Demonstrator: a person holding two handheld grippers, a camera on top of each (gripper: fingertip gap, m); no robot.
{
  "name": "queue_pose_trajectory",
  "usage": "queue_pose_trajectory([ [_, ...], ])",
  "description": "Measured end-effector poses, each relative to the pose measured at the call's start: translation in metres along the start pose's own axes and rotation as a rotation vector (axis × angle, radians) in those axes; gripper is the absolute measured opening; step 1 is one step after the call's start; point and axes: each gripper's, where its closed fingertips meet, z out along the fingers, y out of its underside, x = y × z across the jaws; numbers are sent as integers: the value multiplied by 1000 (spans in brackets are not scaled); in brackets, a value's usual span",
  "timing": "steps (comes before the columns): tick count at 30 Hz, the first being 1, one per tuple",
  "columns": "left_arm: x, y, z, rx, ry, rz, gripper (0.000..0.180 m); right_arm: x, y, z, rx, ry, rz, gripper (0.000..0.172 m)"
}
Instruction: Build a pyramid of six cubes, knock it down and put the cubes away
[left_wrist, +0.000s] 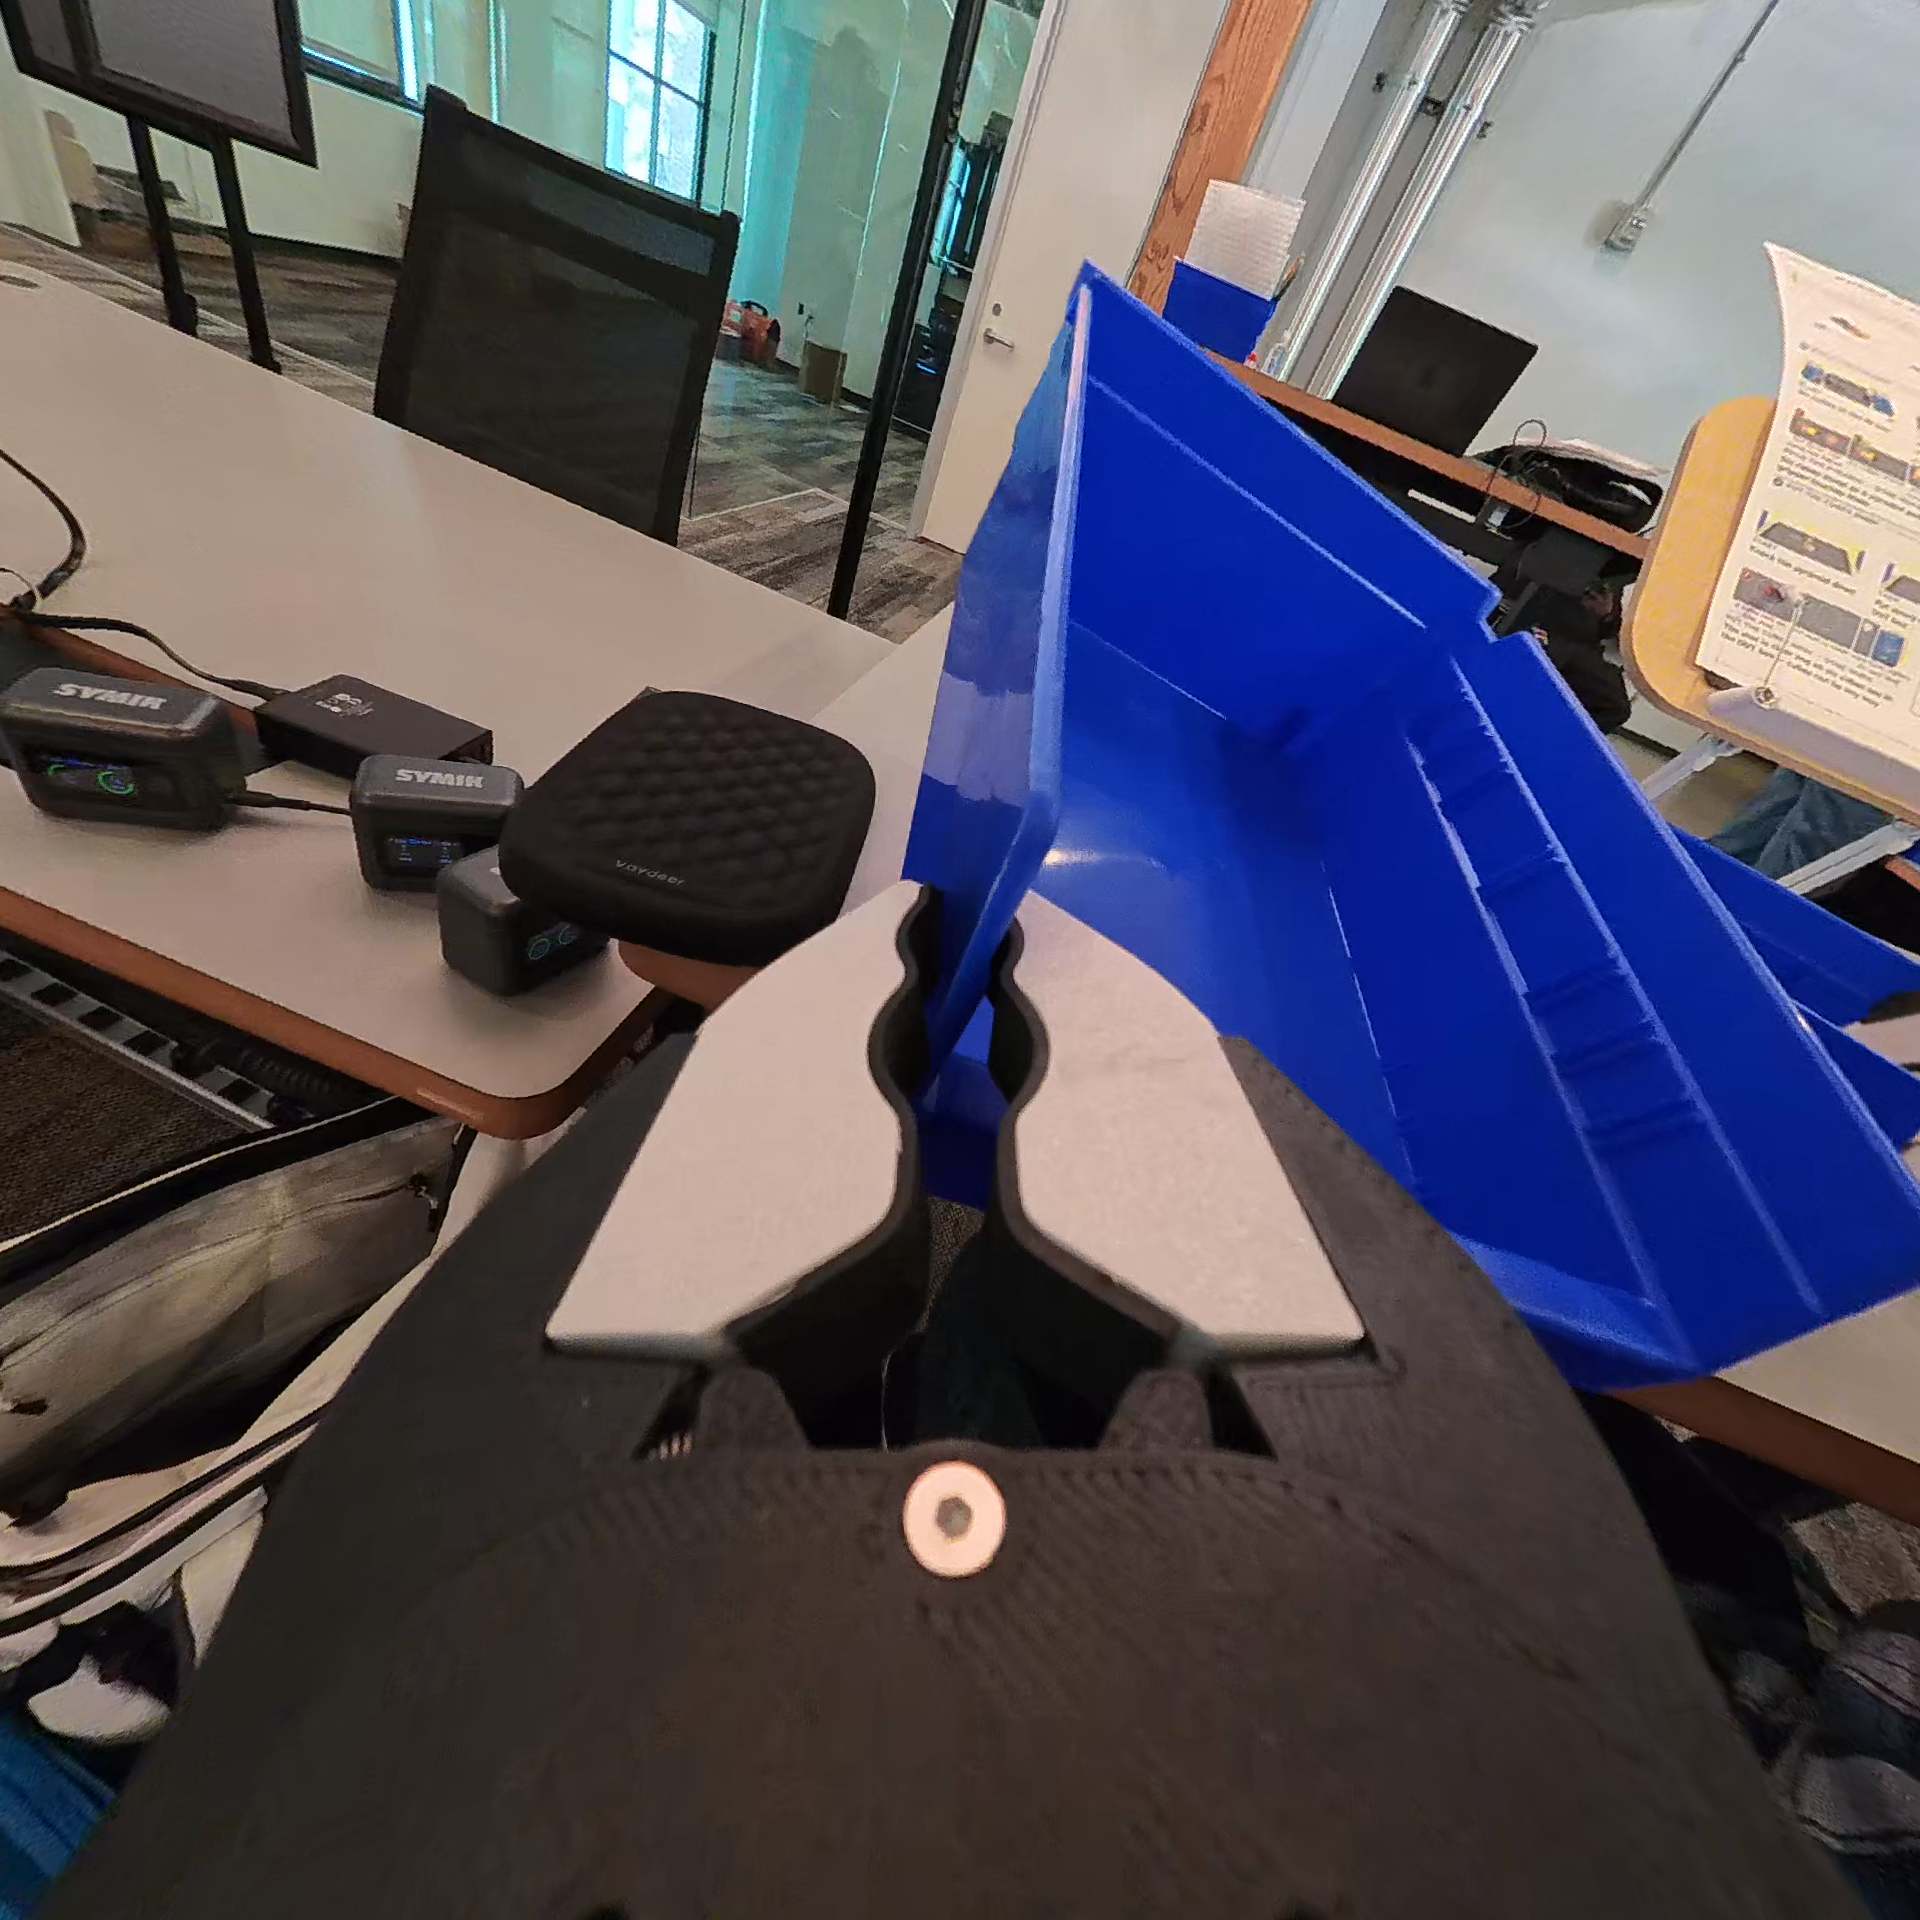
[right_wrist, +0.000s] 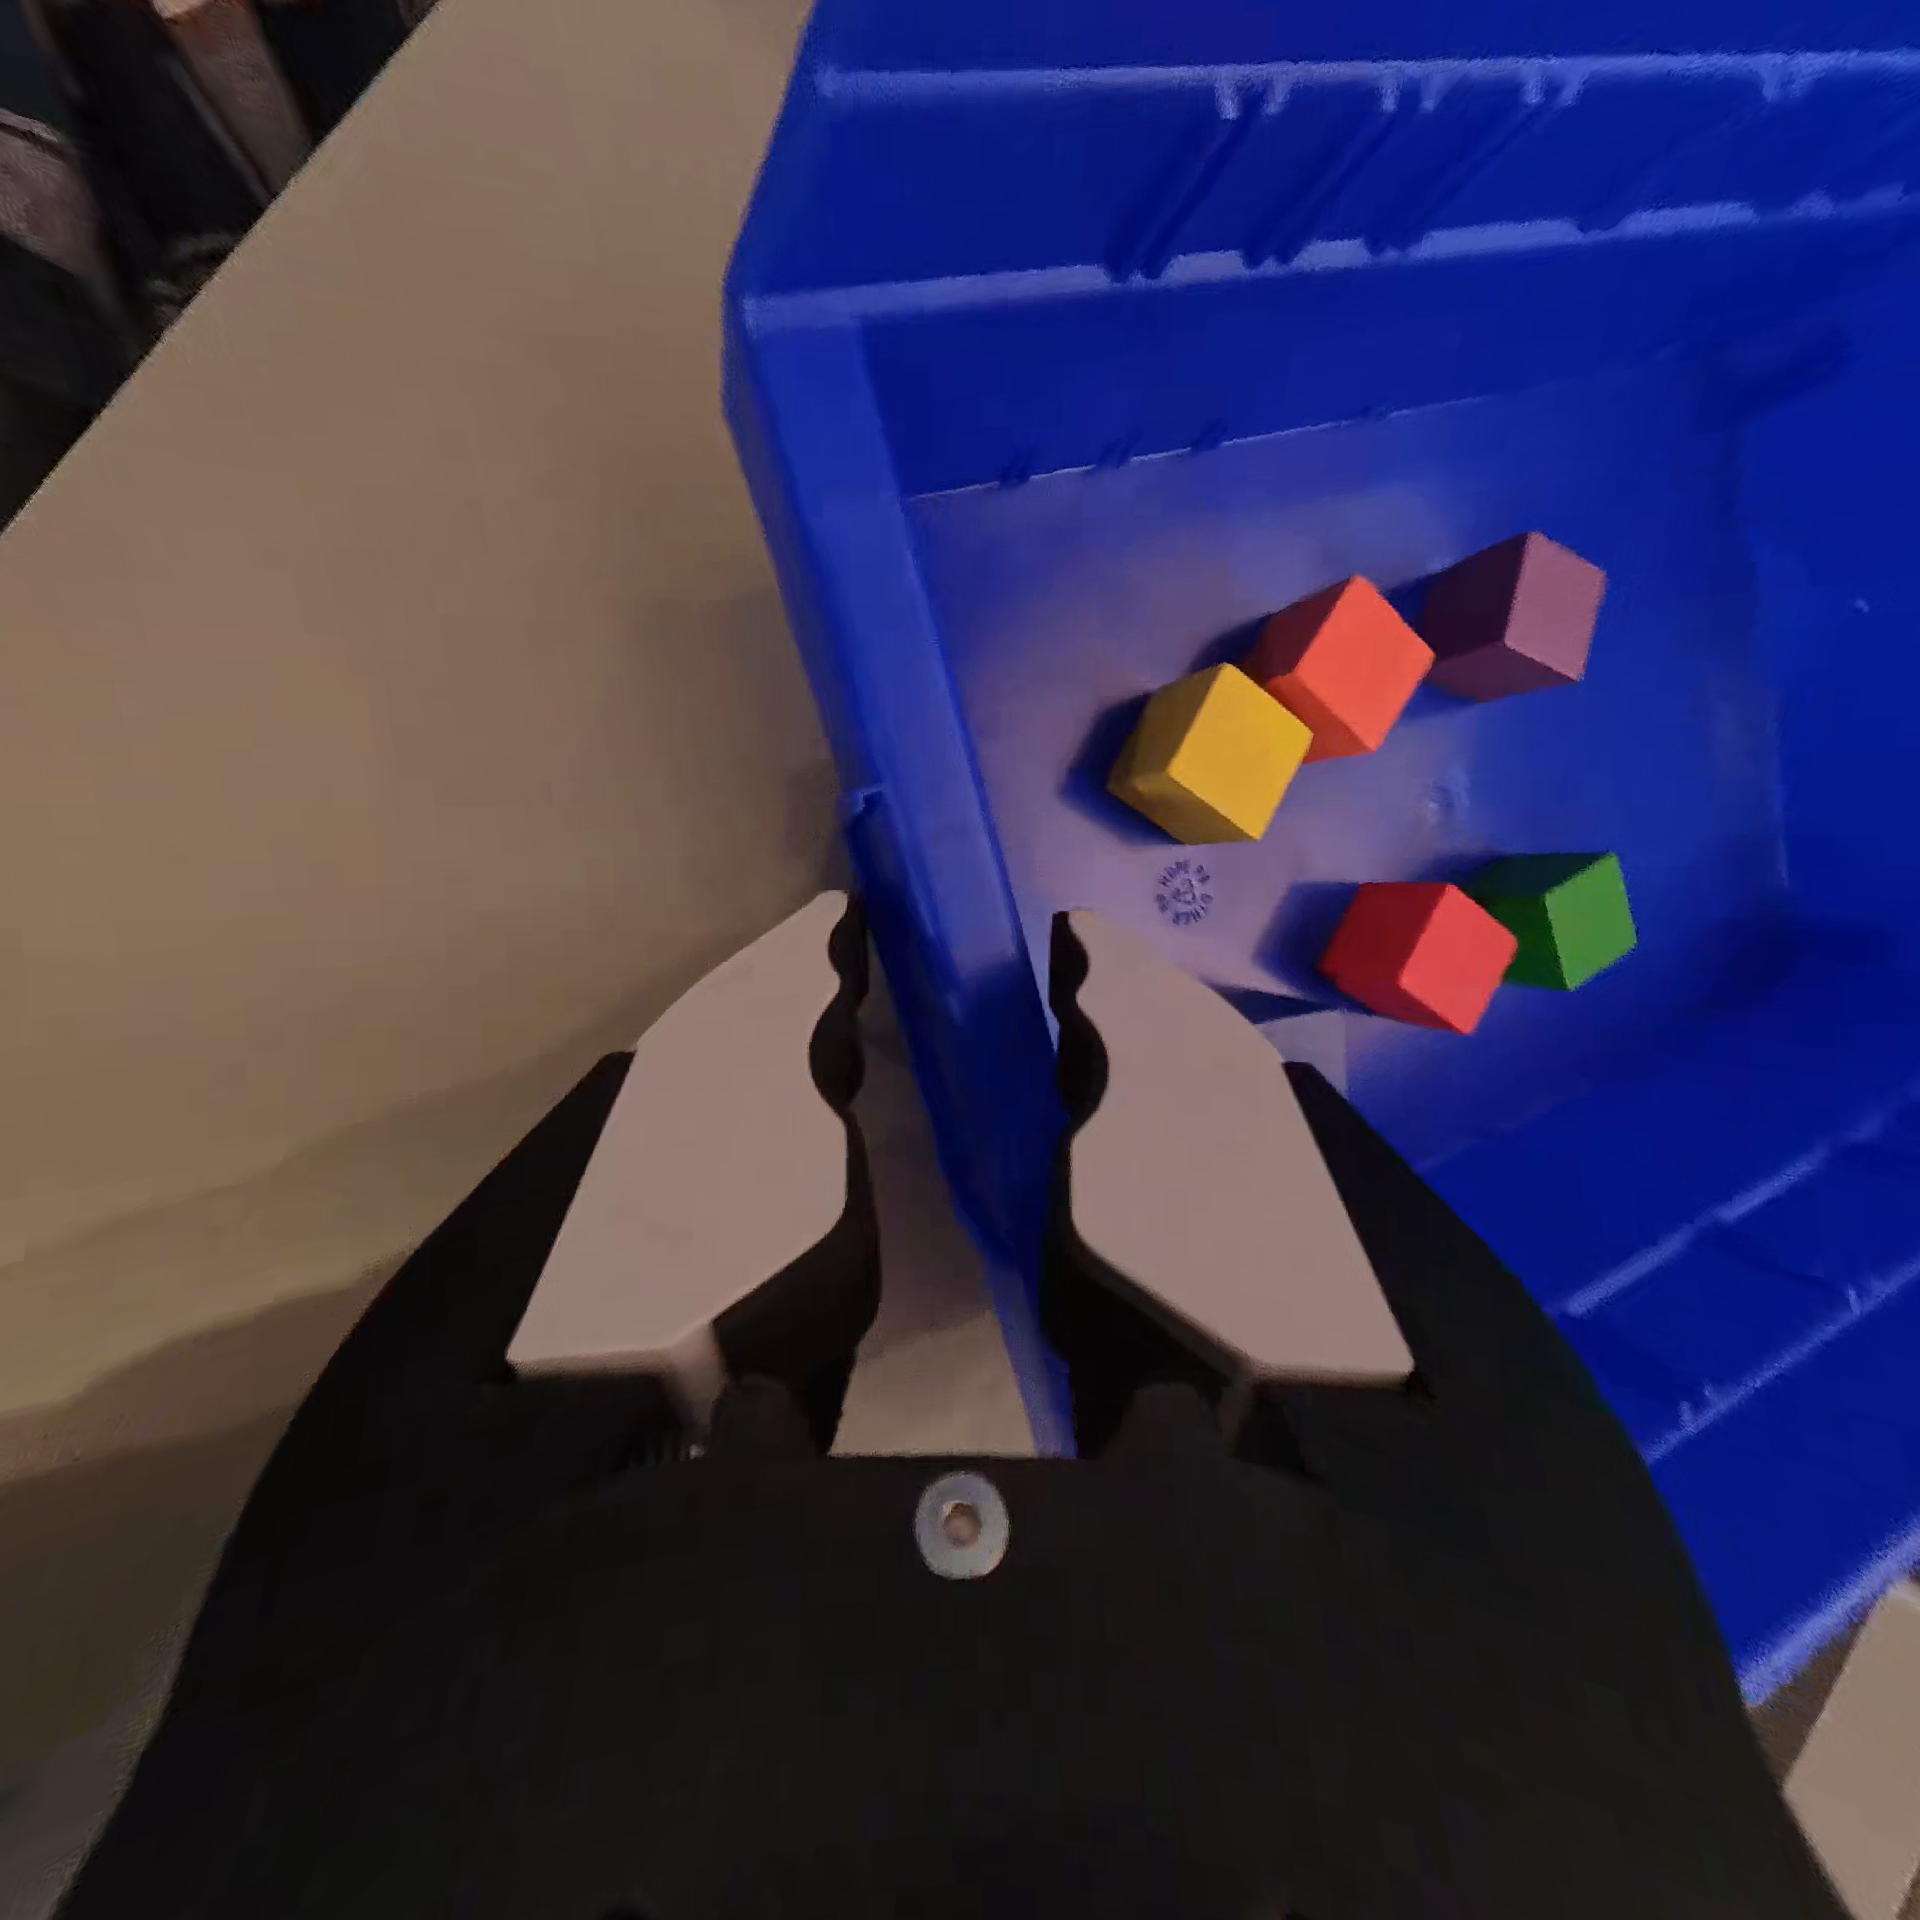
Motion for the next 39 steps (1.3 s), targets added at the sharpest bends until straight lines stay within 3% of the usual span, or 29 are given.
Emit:
queue_pose_trajectory([
  [4,-6,-1,-4,9,-11,-9,7,7,-18,14,-7,-28,10,28],
  [9,-18,-8,-14,34,-41,-8,7,50,-40,43,-64,14,117,28],
  [19,-40,-12,-24,50,-88,-18,7,205,-81,125,-192,159,493,27],
  [26,-46,-10,-22,48,-90,-30,8,299,-90,165,-249,244,675,27],
  [33,-39,-5,-18,24,-66,-20,8,342,-79,175,-250,281,705,30],
  [34,-36,-4,-18,21,-58,-17,8,343,-80,172,-240,311,688,57],
  [35,-33,-4,-18,17,-48,-14,8,342,-84,166,-223,339,671,71],
  [39,-17,-3,-15,-26,26,13,9,305,-107,114,-109,355,597,63],
])
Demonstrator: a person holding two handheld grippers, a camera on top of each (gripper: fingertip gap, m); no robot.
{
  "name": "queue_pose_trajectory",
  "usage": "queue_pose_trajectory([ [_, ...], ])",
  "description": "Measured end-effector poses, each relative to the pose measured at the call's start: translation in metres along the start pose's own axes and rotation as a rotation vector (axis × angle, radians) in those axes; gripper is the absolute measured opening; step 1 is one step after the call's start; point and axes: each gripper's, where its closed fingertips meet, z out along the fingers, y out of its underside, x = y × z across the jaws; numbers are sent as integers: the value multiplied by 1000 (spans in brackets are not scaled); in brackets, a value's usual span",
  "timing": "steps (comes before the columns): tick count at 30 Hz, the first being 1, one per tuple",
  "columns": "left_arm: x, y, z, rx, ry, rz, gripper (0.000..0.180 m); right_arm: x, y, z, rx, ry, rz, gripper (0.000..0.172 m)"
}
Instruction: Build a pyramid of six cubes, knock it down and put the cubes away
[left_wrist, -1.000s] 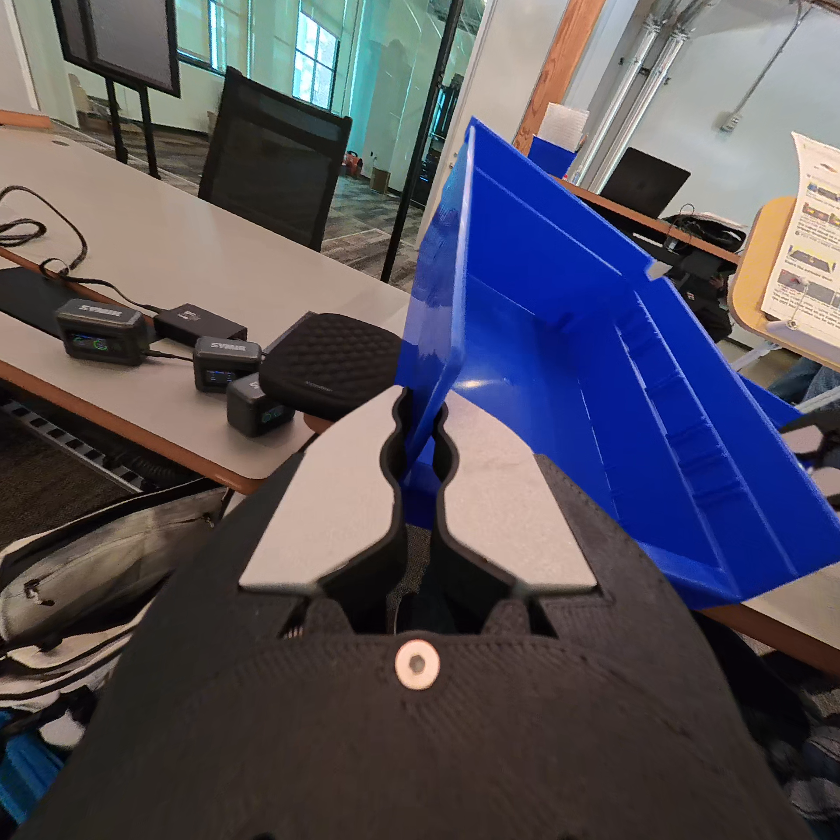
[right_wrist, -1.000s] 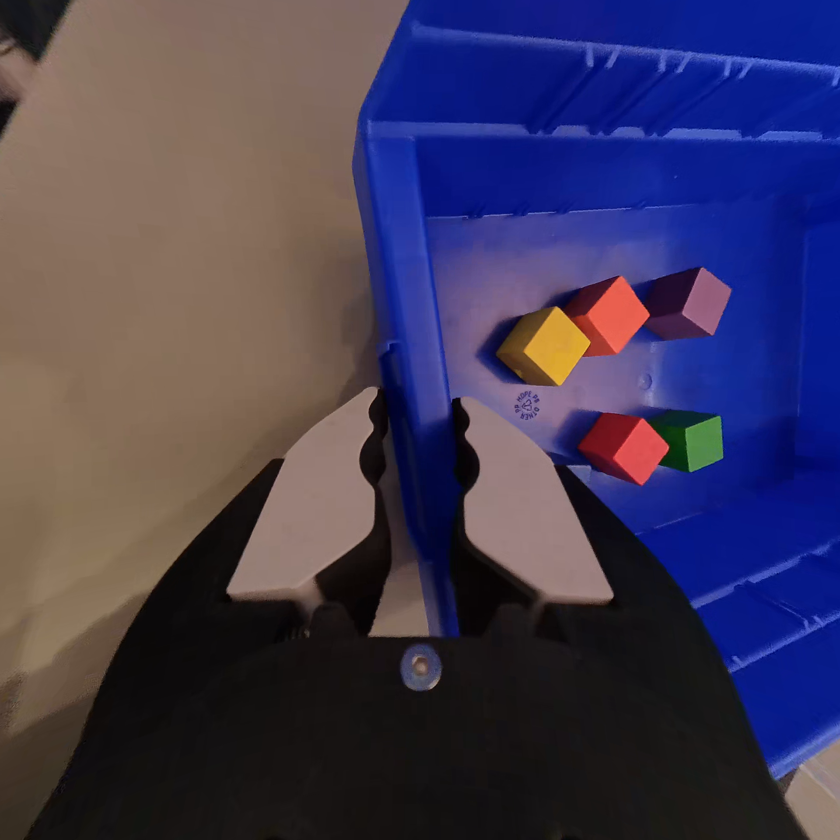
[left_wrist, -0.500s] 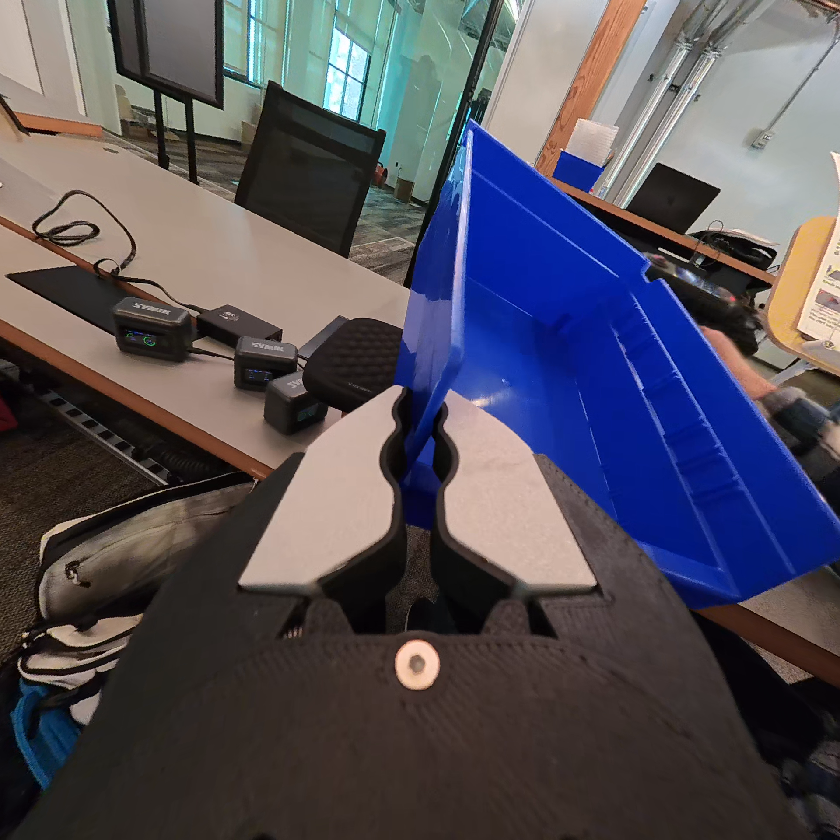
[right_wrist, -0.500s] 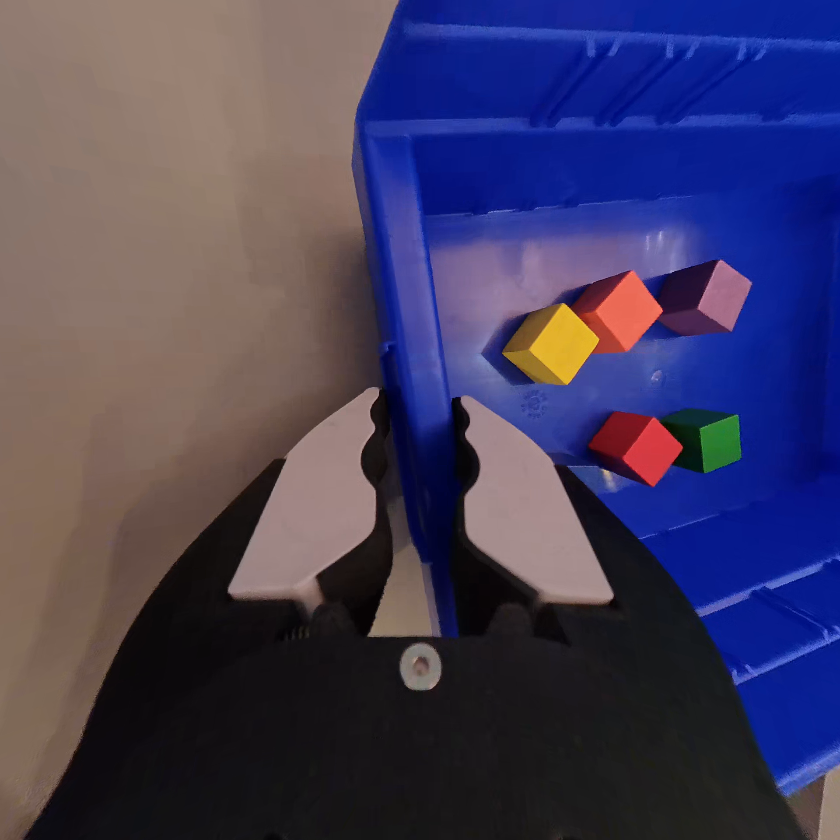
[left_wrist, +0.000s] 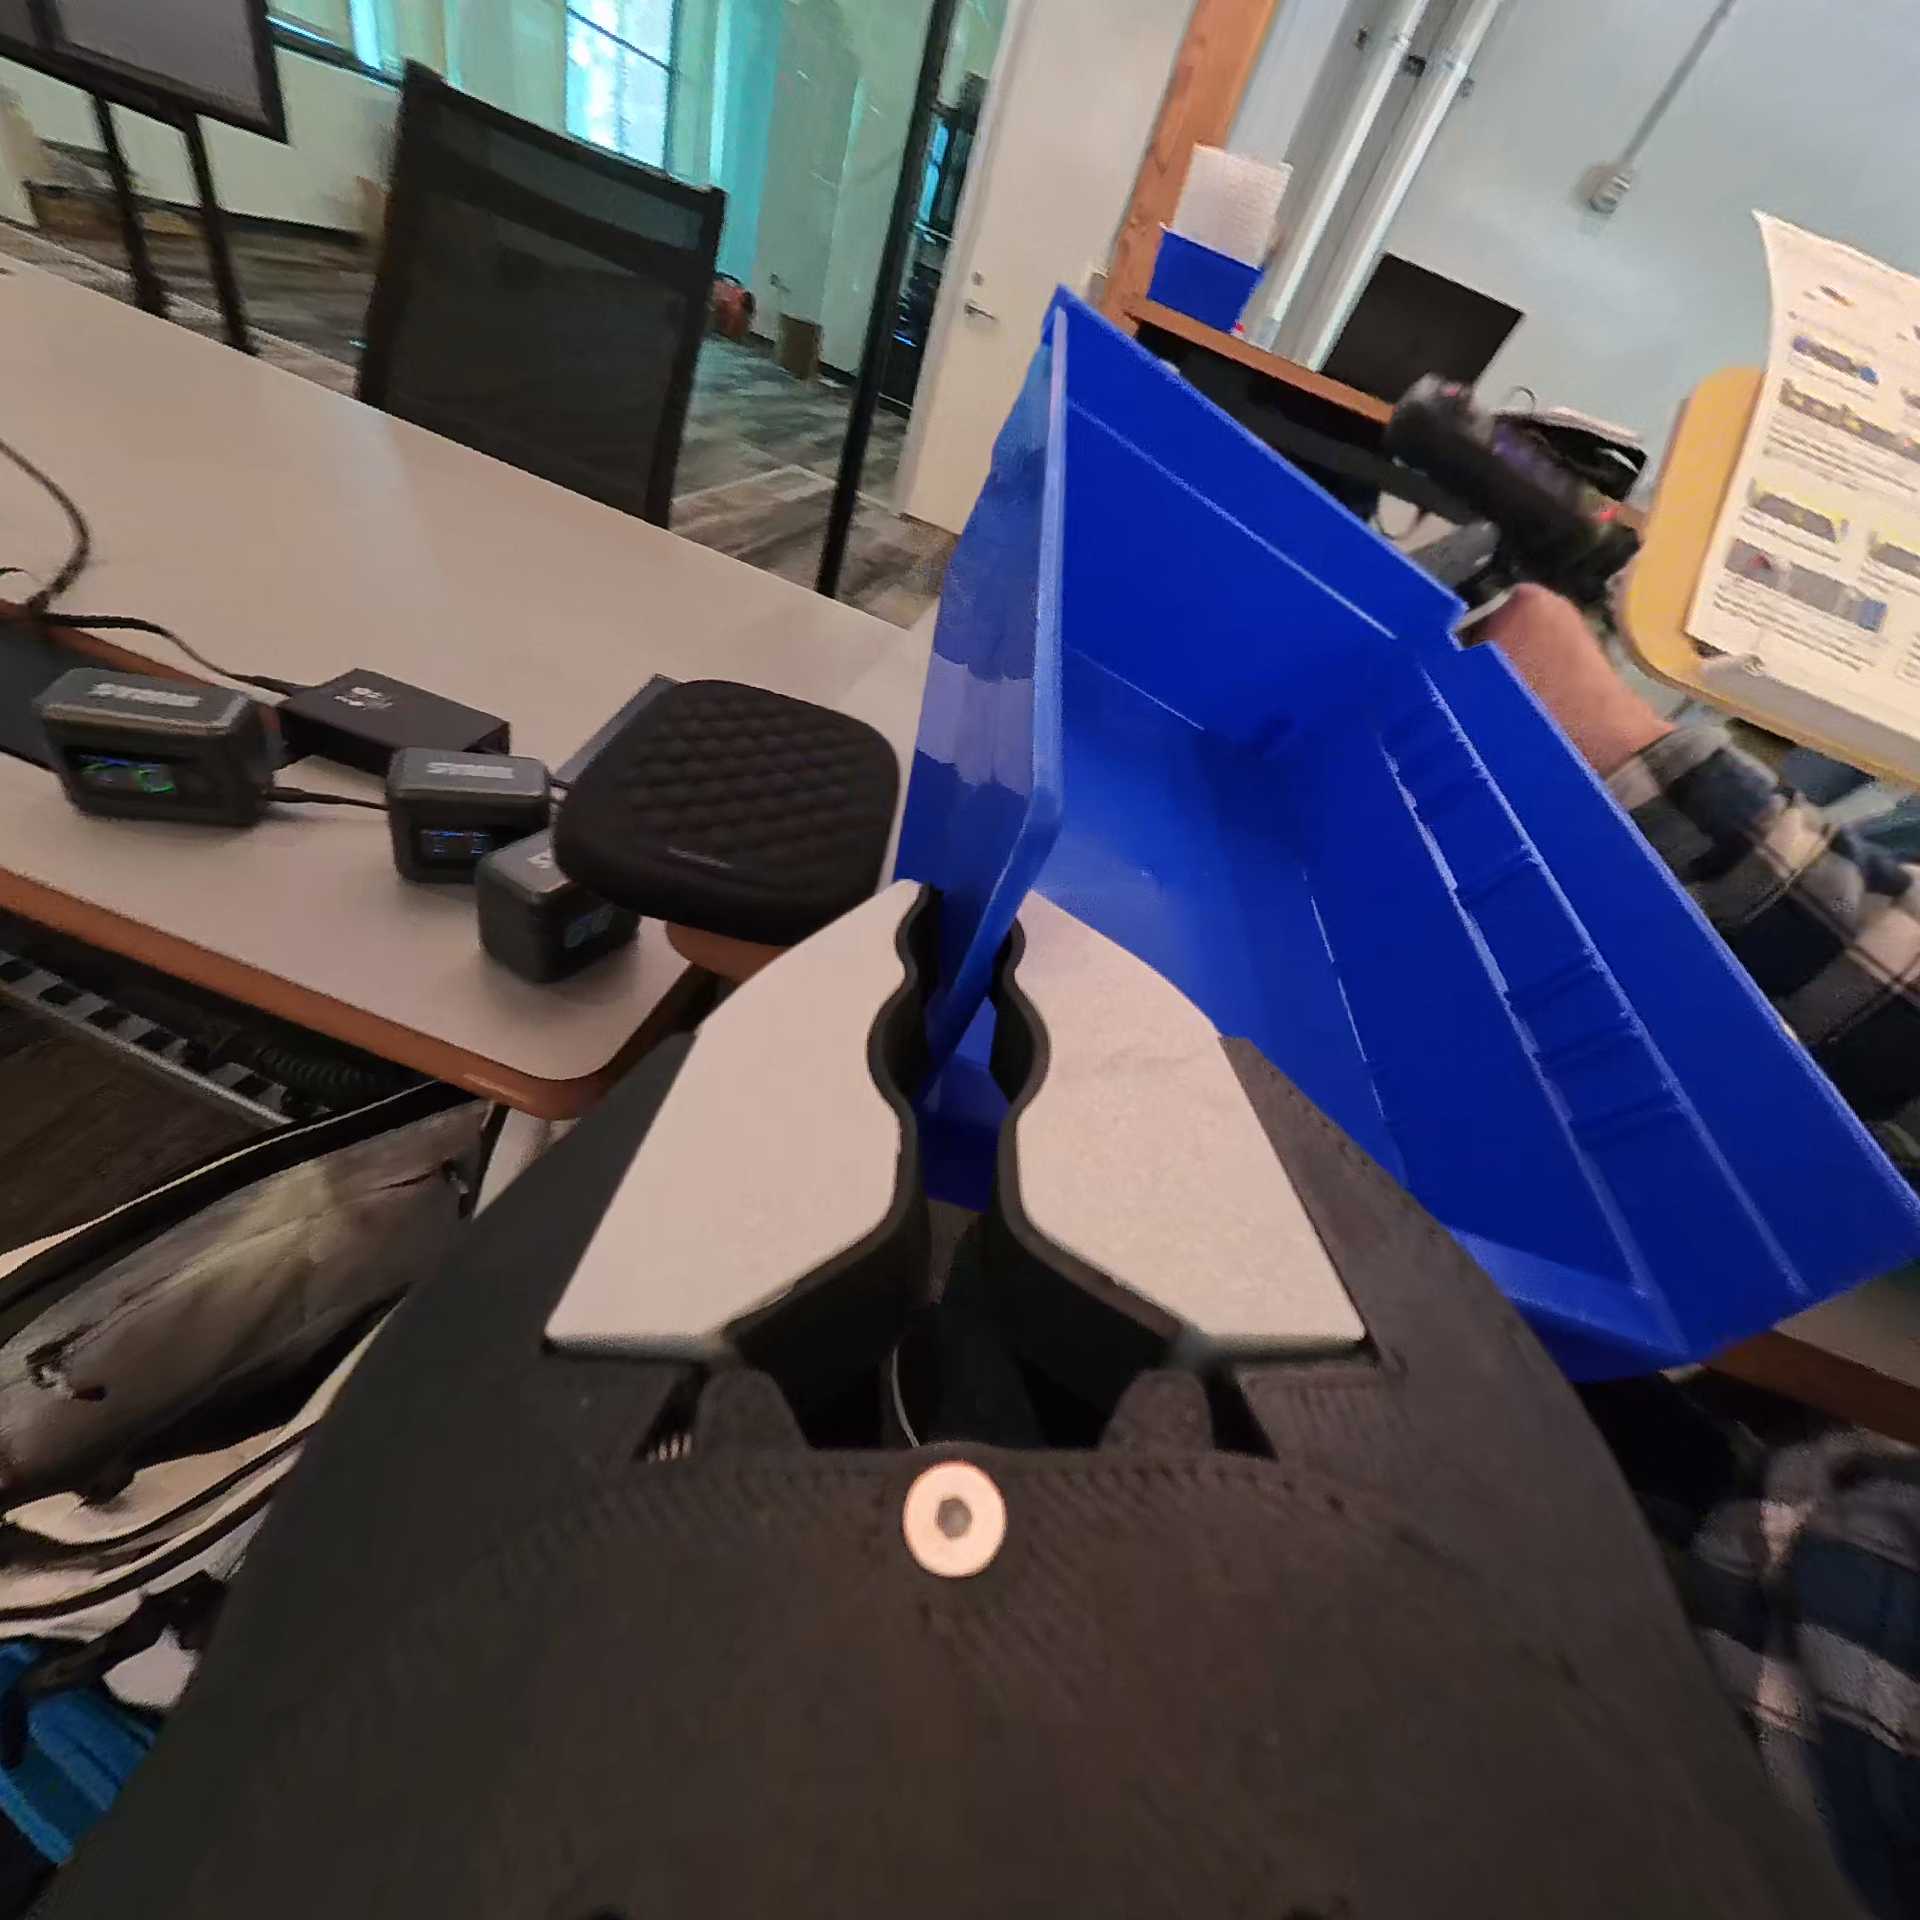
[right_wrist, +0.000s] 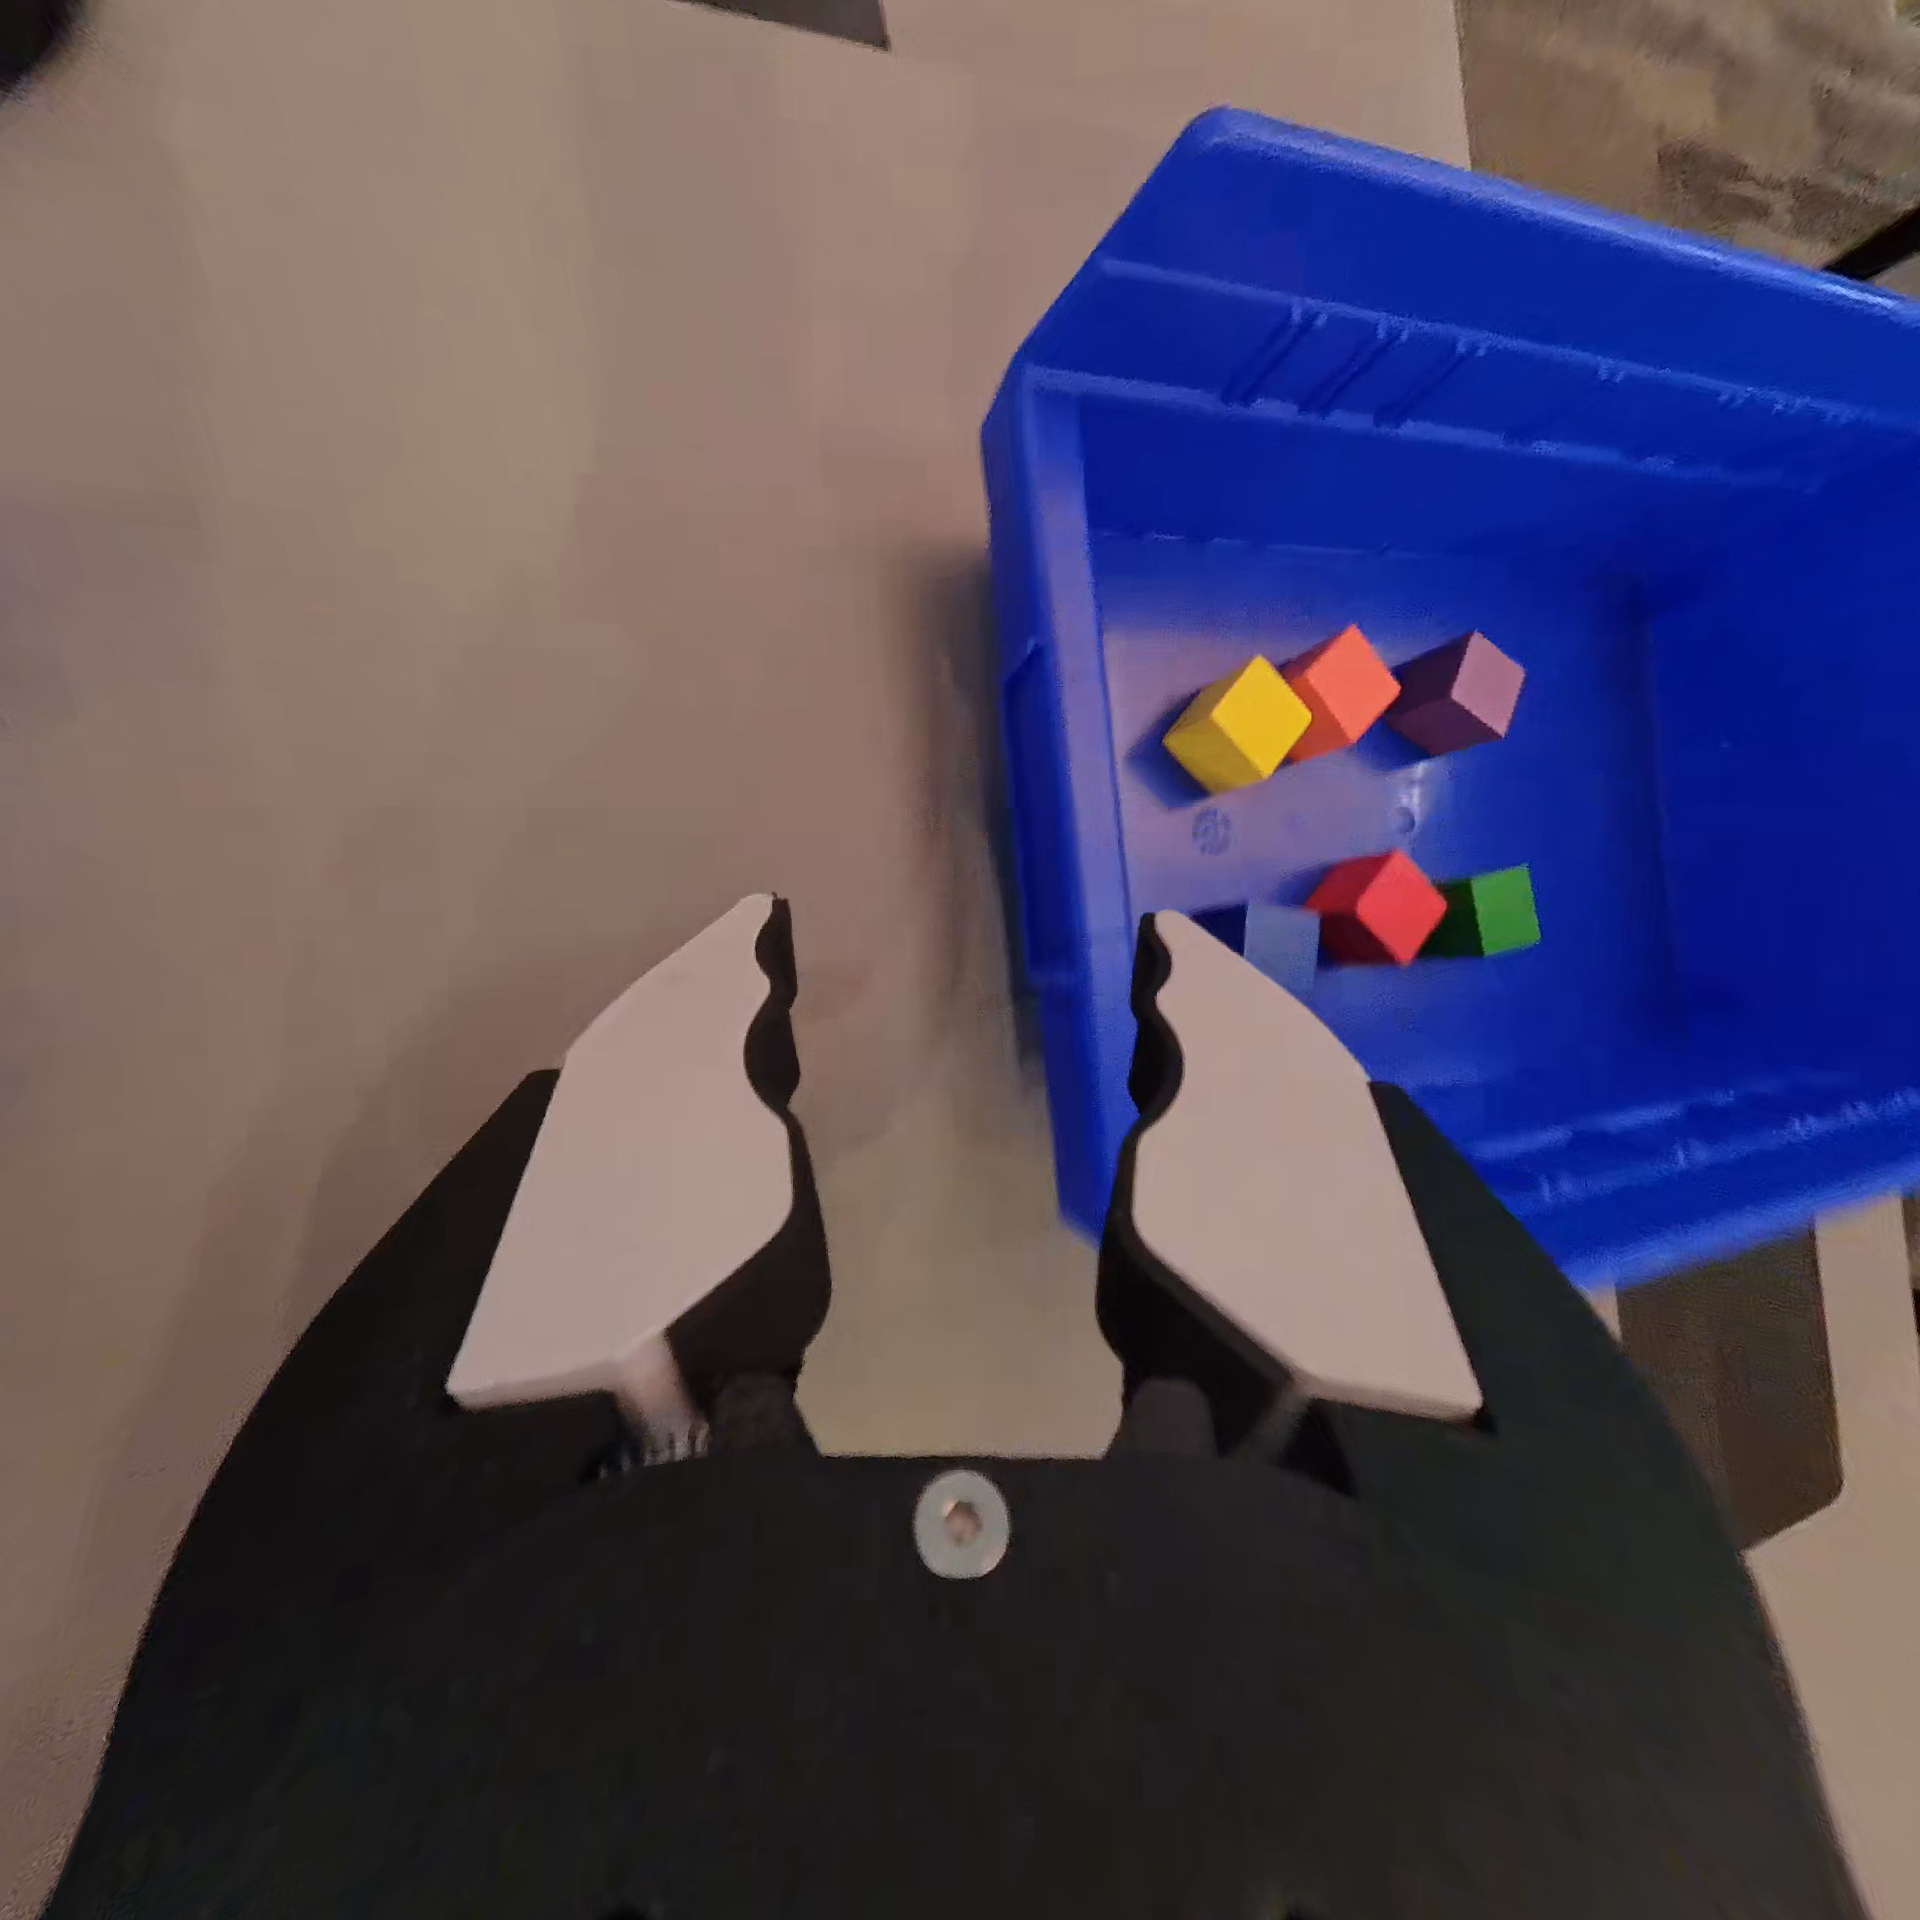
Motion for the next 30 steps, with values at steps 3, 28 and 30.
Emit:
queue_pose_trajectory([
  [3,20,5,9,-61,77,41,9,-8,31,-64,64,-40,18,51],
  [28,470,184,207,-609,936,323,4,-85,441,-430,278,562,682,93],
  [30,495,191,216,-602,939,336,4,-105,437,-431,333,596,707,111],
])
